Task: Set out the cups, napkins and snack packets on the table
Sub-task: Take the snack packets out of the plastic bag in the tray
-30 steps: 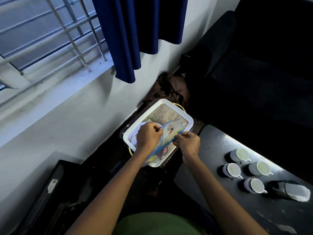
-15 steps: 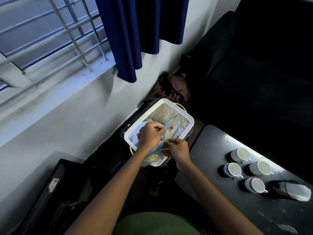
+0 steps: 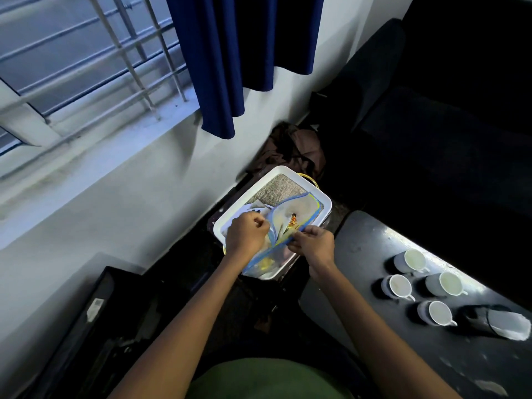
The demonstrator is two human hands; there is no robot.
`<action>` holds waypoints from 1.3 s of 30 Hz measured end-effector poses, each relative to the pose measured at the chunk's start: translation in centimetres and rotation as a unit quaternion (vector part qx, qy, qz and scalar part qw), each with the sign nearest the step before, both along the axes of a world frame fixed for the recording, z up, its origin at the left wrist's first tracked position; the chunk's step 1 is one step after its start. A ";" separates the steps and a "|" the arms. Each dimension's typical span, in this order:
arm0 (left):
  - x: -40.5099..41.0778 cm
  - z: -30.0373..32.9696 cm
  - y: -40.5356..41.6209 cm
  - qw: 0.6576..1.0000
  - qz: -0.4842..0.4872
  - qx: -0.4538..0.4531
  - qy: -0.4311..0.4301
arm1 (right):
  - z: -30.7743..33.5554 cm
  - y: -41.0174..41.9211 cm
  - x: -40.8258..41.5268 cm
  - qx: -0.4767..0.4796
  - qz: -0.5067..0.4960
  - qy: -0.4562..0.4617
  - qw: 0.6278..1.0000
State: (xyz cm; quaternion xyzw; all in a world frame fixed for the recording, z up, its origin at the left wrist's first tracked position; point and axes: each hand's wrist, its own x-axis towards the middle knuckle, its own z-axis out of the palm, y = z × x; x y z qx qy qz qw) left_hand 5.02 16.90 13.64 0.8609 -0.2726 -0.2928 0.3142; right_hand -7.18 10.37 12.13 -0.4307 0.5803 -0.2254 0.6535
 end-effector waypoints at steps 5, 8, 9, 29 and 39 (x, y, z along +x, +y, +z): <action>0.5 -0.2 0.2 0.998 0.036 -0.033 0.033 | 0.2 -0.4 -0.8 0.003 -0.032 -0.011 0.999; -0.2 0.0 -0.1 0.996 0.039 -0.053 0.060 | 0.6 0.3 -0.6 0.016 -0.015 -0.032 0.999; -0.5 0.1 -0.2 0.995 0.042 -0.062 0.067 | 0.7 0.7 -0.5 0.022 0.002 -0.030 0.999; -0.8 -0.2 1.1 1.000 -0.005 0.015 0.026 | 0.0 1.8 -0.3 0.042 0.026 -0.011 0.999; 2.2 -0.9 2.3 0.993 0.102 -0.023 0.048 | -1.4 0.1 -3.1 0.040 -0.059 0.033 0.997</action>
